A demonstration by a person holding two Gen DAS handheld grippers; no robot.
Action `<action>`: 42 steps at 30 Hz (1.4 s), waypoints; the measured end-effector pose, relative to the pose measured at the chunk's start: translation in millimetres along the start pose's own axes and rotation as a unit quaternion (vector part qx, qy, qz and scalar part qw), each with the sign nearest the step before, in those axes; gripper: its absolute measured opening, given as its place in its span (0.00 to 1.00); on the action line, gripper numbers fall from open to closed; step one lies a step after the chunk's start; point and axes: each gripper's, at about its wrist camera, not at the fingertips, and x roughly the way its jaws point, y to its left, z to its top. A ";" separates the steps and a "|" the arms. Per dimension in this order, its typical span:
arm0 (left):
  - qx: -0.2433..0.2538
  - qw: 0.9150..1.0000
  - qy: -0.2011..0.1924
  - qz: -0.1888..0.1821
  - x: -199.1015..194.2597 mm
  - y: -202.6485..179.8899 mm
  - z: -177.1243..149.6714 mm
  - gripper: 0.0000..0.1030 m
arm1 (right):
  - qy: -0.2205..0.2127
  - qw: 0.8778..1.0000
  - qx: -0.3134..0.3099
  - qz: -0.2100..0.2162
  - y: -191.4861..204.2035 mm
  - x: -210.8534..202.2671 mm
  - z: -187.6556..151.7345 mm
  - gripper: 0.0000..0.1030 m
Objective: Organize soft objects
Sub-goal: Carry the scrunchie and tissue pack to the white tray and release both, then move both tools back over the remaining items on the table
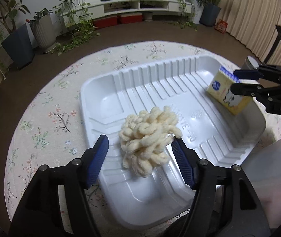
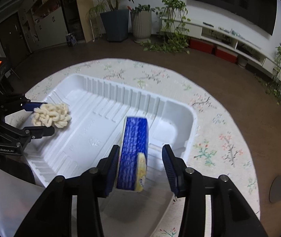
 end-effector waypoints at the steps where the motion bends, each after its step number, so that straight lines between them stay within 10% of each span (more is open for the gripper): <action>1: -0.002 1.000 -0.005 0.002 -3.5 0.9 1.1 0.63 | -0.006 1.000 0.001 -0.001 -0.5 -5.5 0.5 0.47; 11: -0.070 0.996 -0.063 0.009 -70.7 30.9 -14.2 0.70 | -0.055 0.998 0.033 -0.008 -17.4 -70.1 -14.2 0.61; 21: -0.093 0.986 -0.138 -0.011 -170.6 -1.4 -128.6 1.00 | -0.104 0.991 0.075 0.026 7.7 -162.0 -104.6 1.00; 34: -0.092 0.982 -0.168 -0.004 -221.7 -99.9 -250.1 1.00 | -0.131 0.983 0.126 0.023 78.4 -225.7 -226.3 1.00; 42: -0.101 0.990 -0.096 0.018 -192.2 -135.0 -285.9 1.00 | -0.093 0.991 0.098 0.001 130.2 -206.6 -270.4 1.00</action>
